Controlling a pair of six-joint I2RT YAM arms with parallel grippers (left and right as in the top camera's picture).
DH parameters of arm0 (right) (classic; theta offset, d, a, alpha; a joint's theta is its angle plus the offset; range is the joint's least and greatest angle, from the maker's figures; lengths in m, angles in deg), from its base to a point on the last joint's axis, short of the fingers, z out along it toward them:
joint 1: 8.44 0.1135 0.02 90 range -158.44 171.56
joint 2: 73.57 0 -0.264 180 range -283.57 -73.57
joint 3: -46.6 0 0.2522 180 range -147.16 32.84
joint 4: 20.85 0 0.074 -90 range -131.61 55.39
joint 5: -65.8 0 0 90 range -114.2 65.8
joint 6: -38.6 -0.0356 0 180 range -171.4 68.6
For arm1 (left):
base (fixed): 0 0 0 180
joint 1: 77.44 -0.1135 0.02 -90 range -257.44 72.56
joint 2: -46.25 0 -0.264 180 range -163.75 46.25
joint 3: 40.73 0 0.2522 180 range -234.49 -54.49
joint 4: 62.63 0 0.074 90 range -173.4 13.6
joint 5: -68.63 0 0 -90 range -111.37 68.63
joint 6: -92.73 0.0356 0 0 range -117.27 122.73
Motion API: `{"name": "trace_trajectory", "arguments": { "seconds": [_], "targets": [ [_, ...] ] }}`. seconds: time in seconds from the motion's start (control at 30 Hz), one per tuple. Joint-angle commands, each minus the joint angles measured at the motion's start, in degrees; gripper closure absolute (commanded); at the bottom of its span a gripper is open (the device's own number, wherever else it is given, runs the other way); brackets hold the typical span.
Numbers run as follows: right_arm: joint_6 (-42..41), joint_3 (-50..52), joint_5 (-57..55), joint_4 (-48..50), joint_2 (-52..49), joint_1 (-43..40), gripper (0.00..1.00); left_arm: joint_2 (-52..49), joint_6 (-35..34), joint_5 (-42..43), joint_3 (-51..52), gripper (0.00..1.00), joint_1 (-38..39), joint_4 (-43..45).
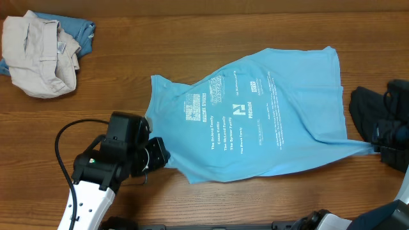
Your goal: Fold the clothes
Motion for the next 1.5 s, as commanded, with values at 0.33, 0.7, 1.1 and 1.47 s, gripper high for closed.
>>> {"name": "trace_trajectory", "arguments": {
  "seconds": [0.33, 0.7, 1.1, 1.47],
  "targets": [
    [-0.20, -1.73, 1.11, 6.36, -5.20, 1.18, 0.96, -10.25, -0.31, -16.41, -0.76, 0.96, 0.26, 6.99],
    [-0.33, -1.73, 3.39, 17.57, -8.55, 9.53, 0.96, -20.17, -0.33, -21.77, -0.76, 0.96, 0.17, 19.52],
    [-2.40, -1.70, -2.43, 21.14, -9.84, 9.73, 0.95, -20.20, -0.33, -28.04, -0.76, 0.93, -2.75, 22.40],
    [-2.40, -1.73, -0.04, 26.12, -20.22, 9.73, 0.96, -26.25, -0.31, -31.39, -0.76, 0.92, -2.75, 27.06]
  ]
}}
